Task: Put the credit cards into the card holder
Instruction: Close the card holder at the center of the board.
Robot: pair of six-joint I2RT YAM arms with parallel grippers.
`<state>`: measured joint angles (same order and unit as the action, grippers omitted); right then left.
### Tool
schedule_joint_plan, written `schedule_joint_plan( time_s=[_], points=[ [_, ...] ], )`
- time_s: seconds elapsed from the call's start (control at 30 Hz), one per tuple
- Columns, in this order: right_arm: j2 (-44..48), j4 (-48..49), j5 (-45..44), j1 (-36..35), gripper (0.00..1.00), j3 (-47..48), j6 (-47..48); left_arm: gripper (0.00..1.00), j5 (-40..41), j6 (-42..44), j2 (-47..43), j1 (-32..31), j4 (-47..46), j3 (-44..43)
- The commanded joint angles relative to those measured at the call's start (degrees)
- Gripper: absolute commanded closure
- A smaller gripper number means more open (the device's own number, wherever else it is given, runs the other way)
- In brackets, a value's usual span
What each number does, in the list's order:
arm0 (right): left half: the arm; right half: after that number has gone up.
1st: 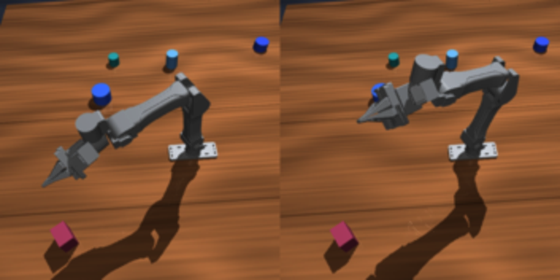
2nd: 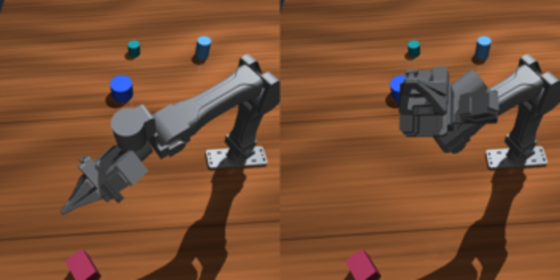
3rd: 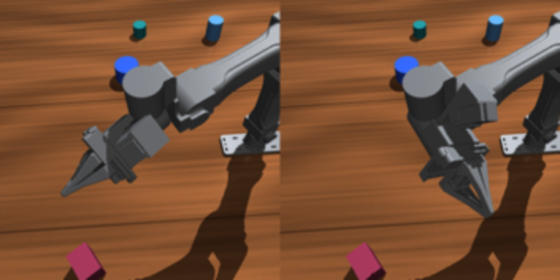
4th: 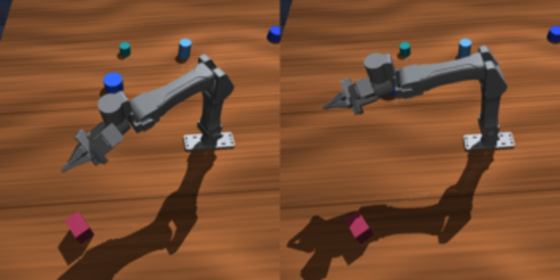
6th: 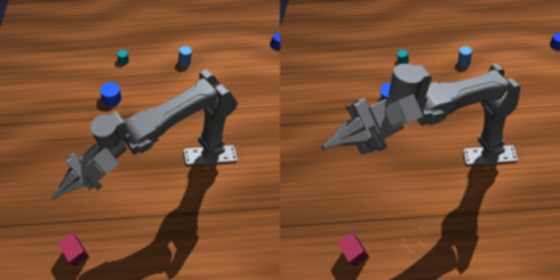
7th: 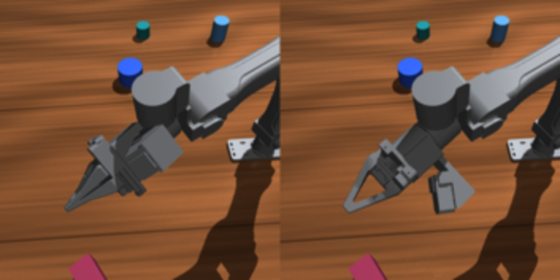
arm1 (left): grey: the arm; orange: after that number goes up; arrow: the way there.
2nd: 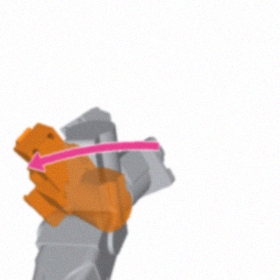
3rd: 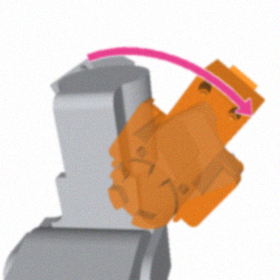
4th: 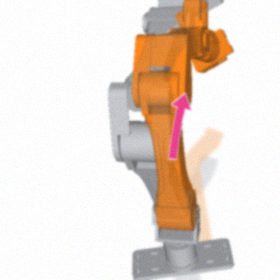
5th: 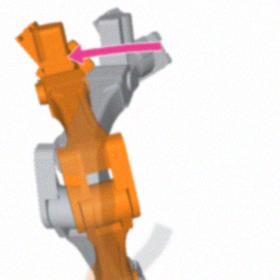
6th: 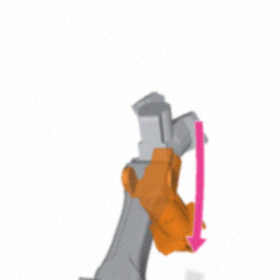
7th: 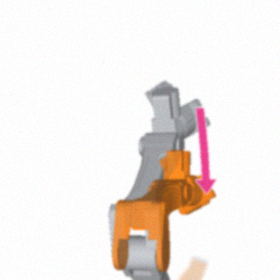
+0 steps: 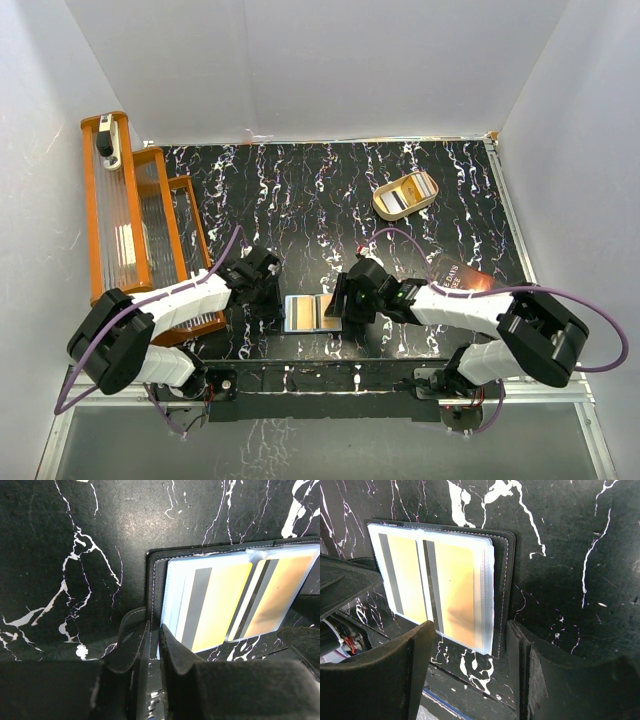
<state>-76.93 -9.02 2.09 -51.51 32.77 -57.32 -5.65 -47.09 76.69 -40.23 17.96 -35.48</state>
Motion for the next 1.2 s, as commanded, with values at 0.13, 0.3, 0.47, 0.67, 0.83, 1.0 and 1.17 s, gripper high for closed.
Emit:
schedule_joint_plan(
  time_s=[0.13, 0.3, 0.47, 0.67, 0.83, 1.0, 1.17],
  points=[
    [5.2, 6.0, 2.8, 0.5, 0.43, -0.3, -2.8, 0.89, -4.4, -1.3, 1.3, -0.1, -4.8, 2.0],
    [7.1, 5.8, 3.4, 0.5, 0.43, 0.5, -3.2, 0.89, -6.2, -2.2, 1.4, -0.1, -7.2, 2.7],
    [7.2, 6.0, 5.2, 0.5, 0.42, 1.4, -3.5, 0.90, -8.3, -3.8, 3.1, -0.1, -10.3, 3.5],
    [6.3, 7.2, 8.5, 0.5, 0.42, 2.2, -3.6, 0.90, -10.4, -5.7, 3.8, -0.2, -13.8, 4.2],
    [5.5, 8.6, 10.3, 0.5, 0.42, 2.6, -3.0, 0.90, -11.2, -6.7, 4.8, -0.2, -15.6, 4.7],
    [3.3, 10.5, 12.1, 0.6, 0.42, 3.3, -2.7, 0.89, -11.9, -7.7, 4.6, -0.3, -17.1, 5.2],
    [0.2, 11.5, 13.9, 0.6, 0.42, 4.6, -1.8, 0.86, -11.9, -8.4, 3.5, -0.3, -17.0, 5.2]
  ],
)
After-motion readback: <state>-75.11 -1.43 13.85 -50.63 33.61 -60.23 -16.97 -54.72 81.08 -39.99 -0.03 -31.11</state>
